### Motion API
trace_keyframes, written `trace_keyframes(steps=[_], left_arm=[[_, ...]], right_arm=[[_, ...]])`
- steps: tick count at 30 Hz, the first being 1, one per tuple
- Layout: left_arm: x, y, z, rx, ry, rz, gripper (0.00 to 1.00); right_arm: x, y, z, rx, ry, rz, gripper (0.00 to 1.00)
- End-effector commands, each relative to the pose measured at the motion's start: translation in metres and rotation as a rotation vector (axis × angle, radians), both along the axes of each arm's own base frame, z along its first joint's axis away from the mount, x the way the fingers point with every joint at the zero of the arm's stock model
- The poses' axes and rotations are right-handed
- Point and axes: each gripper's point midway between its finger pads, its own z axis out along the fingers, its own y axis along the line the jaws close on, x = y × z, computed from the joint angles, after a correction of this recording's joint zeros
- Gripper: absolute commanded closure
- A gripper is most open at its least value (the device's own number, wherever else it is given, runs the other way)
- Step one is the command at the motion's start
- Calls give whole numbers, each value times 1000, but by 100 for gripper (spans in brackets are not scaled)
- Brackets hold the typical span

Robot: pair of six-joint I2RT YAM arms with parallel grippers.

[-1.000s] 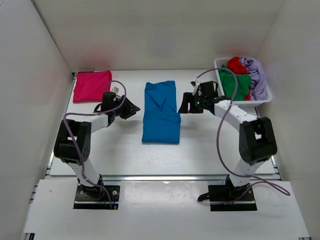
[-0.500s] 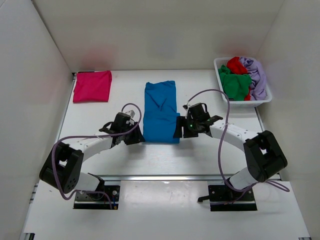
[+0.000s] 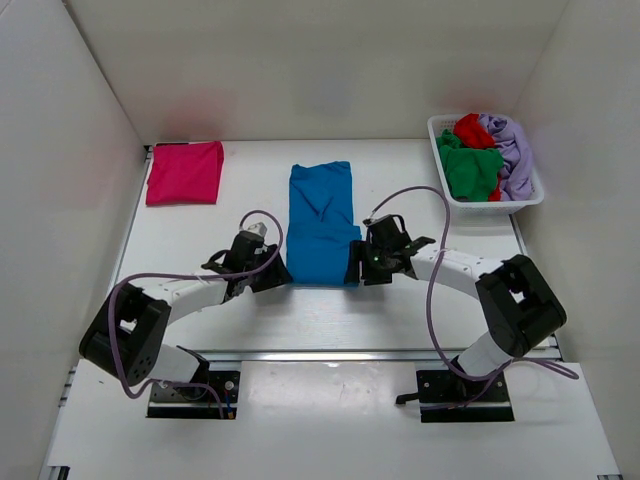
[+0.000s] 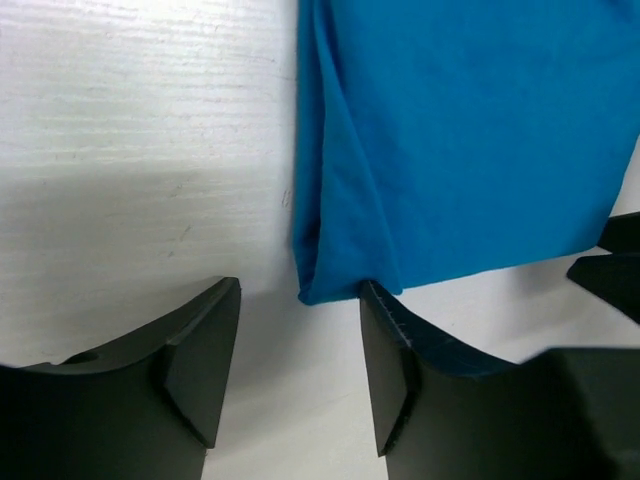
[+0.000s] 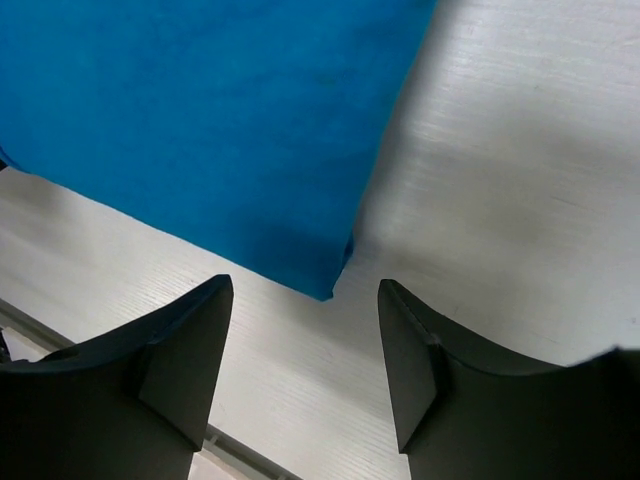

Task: Fold and stack the t-shirts
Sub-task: Grab one side of the 2/3 rectangular tshirt with both arms

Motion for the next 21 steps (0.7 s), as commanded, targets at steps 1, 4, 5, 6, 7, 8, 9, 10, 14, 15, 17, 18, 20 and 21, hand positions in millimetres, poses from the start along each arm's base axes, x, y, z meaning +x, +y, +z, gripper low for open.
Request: trace_keyframes(steps=[1, 4, 5, 6, 7, 8, 9, 10, 14, 15, 17, 18, 20, 21], left_arm=[[13, -10, 8, -44, -58, 27, 37], [15, -15, 5, -64, -57, 33, 39], [19, -16, 4, -65, -58, 48, 37], [18, -17, 3, -60, -53, 53, 39], [21, -17, 2, -52, -58, 57, 40], [23, -19, 1, -51, -57, 63, 40], [23, -18, 0, -44, -58, 69, 40], [26, -18, -2, -33, -52, 75, 41], [24, -17, -13, -11, -32, 75, 59], [21, -17, -15, -13, -21, 78, 61], [20, -17, -19, -7, -16, 76, 92], [19, -17, -18, -14, -15, 74, 100], [15, -15, -21, -18, -1, 72, 100], [13, -13, -20, -20, 2, 68, 100]], right_arm=[[6, 5, -2, -5, -21, -26, 42], [5, 8, -7, -31, -10, -33, 42], [8, 8, -8, -39, -9, -40, 42], [5, 8, -10, -54, 1, -43, 44], [6, 11, -11, -65, 2, -47, 44], [6, 8, -14, -93, 4, -58, 45], [6, 11, -15, -95, 1, -49, 45], [5, 11, -17, -104, 8, -56, 47], [6, 6, -27, -158, 26, -85, 58], [6, 7, -28, -161, 28, -85, 65], [5, 3, -30, -170, 40, -99, 81], [5, 2, -31, -173, 39, -100, 86], [2, -3, -32, -181, 50, -96, 100], [3, -6, -29, -183, 39, -86, 99]])
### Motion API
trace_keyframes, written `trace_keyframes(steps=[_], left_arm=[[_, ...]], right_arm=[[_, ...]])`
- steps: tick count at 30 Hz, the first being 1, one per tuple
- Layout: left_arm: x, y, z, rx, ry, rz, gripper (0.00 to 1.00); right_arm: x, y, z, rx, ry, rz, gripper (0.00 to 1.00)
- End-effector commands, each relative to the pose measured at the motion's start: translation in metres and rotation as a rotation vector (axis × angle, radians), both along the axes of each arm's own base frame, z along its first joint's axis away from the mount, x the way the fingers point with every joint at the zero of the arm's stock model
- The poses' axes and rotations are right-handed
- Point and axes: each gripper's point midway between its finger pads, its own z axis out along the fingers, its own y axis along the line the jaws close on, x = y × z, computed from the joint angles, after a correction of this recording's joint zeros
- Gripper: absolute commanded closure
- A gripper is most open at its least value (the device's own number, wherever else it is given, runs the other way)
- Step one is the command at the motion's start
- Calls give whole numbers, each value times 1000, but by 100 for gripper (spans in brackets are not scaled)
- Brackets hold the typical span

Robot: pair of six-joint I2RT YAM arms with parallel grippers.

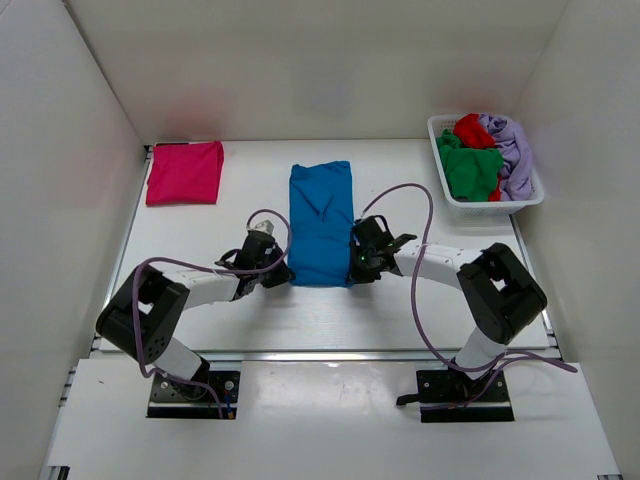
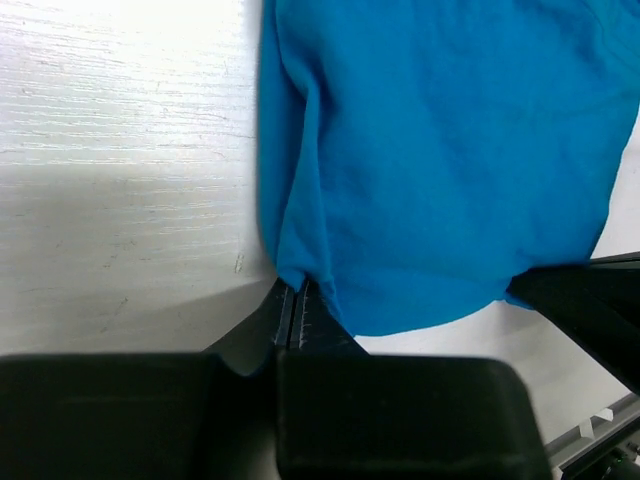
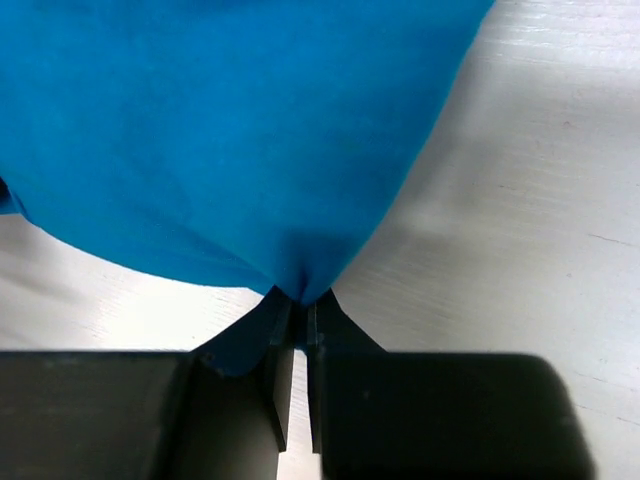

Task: Fold and stack the t-shirts
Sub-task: Grab one side of the 2/3 rectangular tshirt with both arms

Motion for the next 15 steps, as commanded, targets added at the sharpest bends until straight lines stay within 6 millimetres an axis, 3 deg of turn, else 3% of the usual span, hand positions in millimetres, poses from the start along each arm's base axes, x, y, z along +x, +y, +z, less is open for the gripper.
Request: trace_keyframes(steps=[1, 4, 8, 13, 15], left_arm=[[-14, 12, -11, 34, 44, -1, 100], [-31, 18, -9, 48, 83, -36, 100], [-61, 20, -6, 50, 136, -93, 100], [-111, 26, -5, 4, 169, -102, 100], [-123, 30, -1, -16, 172, -100, 100]], right_arm=[[-8, -19, -7, -68, 33, 8, 100], [-14, -21, 4, -86, 47, 66, 99], [-40, -21, 15, -75, 105, 170, 100], [-85, -26, 17, -53, 179, 243, 100], [-112, -30, 20, -30, 218, 274, 100]])
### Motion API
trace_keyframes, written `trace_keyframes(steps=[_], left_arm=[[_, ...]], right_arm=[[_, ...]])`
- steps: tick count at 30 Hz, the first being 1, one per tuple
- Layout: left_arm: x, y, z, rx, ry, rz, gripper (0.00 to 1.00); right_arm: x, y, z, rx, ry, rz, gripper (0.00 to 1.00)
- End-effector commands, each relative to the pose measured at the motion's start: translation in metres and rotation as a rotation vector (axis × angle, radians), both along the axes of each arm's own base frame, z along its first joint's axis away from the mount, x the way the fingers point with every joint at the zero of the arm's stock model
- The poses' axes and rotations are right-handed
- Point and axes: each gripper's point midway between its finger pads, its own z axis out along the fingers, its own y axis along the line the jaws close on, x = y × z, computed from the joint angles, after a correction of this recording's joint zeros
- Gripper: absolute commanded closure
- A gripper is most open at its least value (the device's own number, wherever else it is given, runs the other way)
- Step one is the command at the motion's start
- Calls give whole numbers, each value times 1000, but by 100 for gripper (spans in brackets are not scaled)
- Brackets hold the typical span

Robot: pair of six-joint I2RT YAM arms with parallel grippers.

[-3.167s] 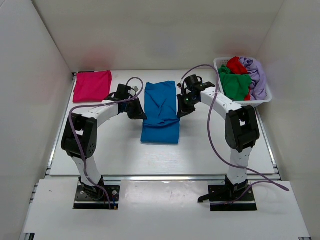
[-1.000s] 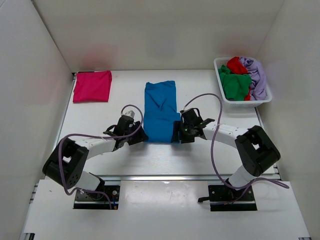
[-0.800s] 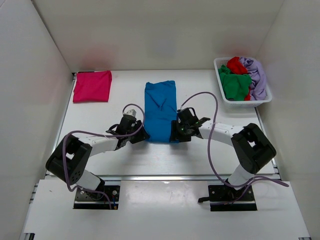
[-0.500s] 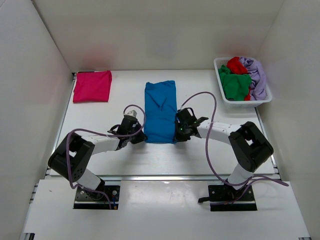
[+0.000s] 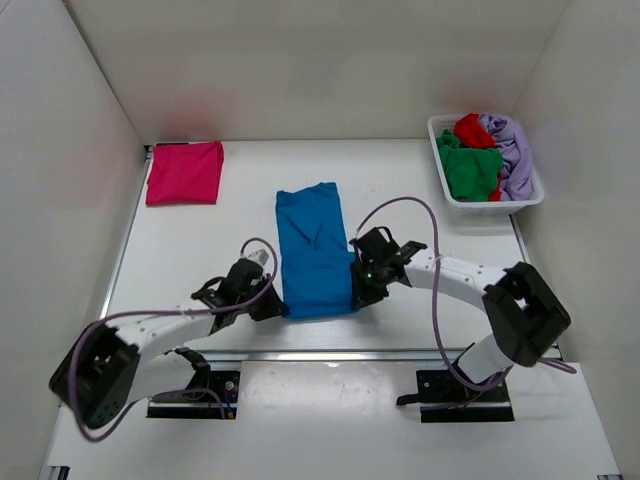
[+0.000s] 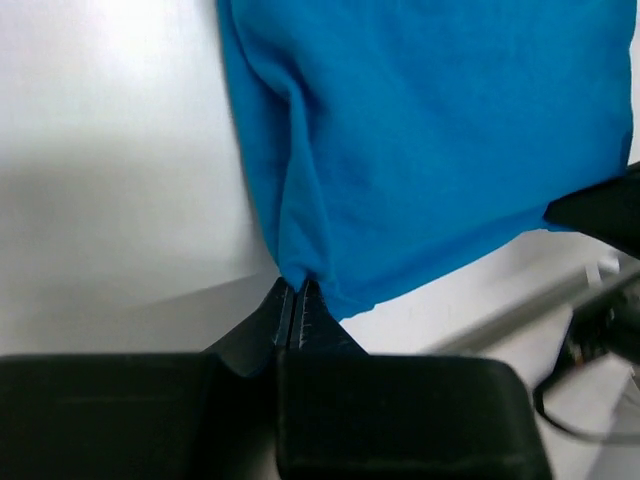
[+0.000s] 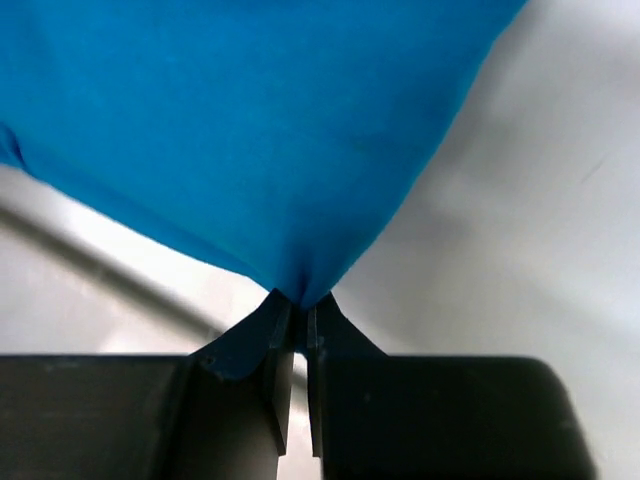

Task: Fold and stack the t-shirts
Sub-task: Grab one side of the 2/3 rectangular tshirt with both arms, then fold the long partially folded tshirt into a neat square

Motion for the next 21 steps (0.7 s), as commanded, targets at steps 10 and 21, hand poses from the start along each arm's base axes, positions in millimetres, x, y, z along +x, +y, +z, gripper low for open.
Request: trace_keyframes(steps=[10, 21], left_arm=[[-67, 32, 36, -15, 62, 17, 100], [-29, 27, 113, -14, -72, 14, 100]], right_arm=[[-104, -27, 40, 32, 158, 151, 99], [-55, -31, 83, 32, 95, 178, 100]])
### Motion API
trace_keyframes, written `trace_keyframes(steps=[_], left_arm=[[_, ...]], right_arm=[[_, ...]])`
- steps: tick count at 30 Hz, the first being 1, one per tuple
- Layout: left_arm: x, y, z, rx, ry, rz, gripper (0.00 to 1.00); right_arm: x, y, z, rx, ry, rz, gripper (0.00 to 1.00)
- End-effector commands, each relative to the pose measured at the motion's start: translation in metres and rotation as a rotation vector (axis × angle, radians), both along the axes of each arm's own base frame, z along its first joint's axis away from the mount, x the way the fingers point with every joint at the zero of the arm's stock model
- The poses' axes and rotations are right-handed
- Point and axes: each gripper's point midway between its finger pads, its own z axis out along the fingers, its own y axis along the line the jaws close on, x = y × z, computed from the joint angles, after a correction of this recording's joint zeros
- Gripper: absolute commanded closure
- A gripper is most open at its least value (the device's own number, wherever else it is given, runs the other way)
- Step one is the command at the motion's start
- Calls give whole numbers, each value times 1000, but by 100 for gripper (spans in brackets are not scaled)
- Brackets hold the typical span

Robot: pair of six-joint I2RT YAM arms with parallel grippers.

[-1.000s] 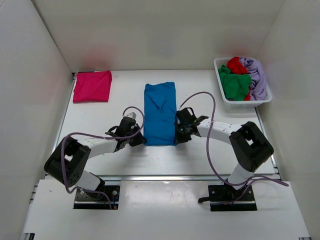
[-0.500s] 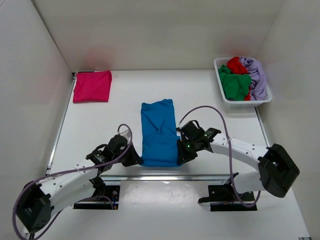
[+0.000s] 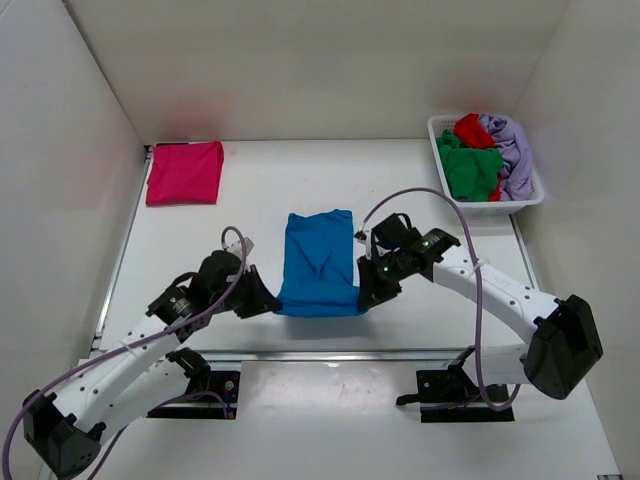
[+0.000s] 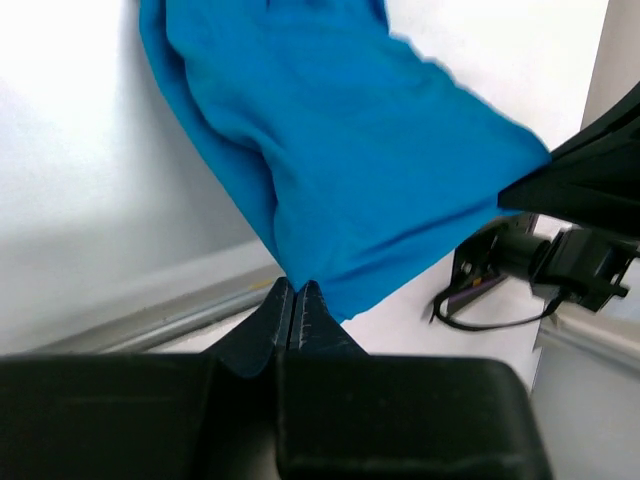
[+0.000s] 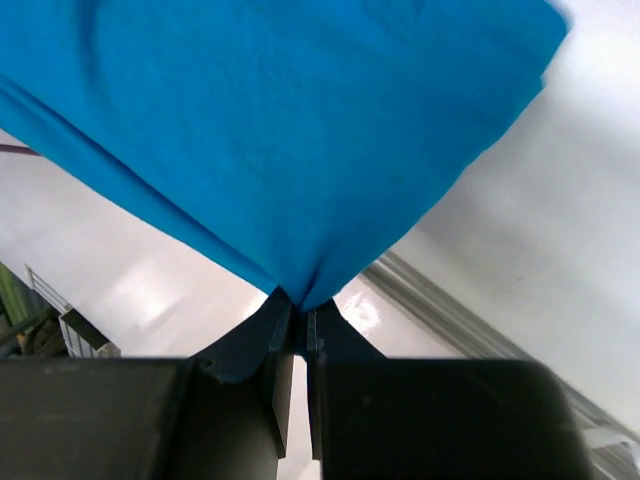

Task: Fold and stack the t-shirts
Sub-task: Fold the long partially folded tshirt into a neat square

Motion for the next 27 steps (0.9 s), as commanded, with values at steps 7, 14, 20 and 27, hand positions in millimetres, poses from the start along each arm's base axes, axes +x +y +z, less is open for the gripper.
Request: trace_keyframes(steps=[7, 14, 20, 27], left_arm=[[51, 12, 29, 93, -84, 56, 100], [93, 14, 40, 80, -112, 90, 100], [124, 11, 46, 55, -145, 106, 100], [154, 3, 38, 25, -136, 116, 100]], right_arm=[[38, -15, 21, -91, -22, 37, 100], [81, -13, 27, -84, -45, 16, 100], [117, -12, 31, -65, -78, -6, 100], [152, -15, 23, -57, -89, -34, 100]])
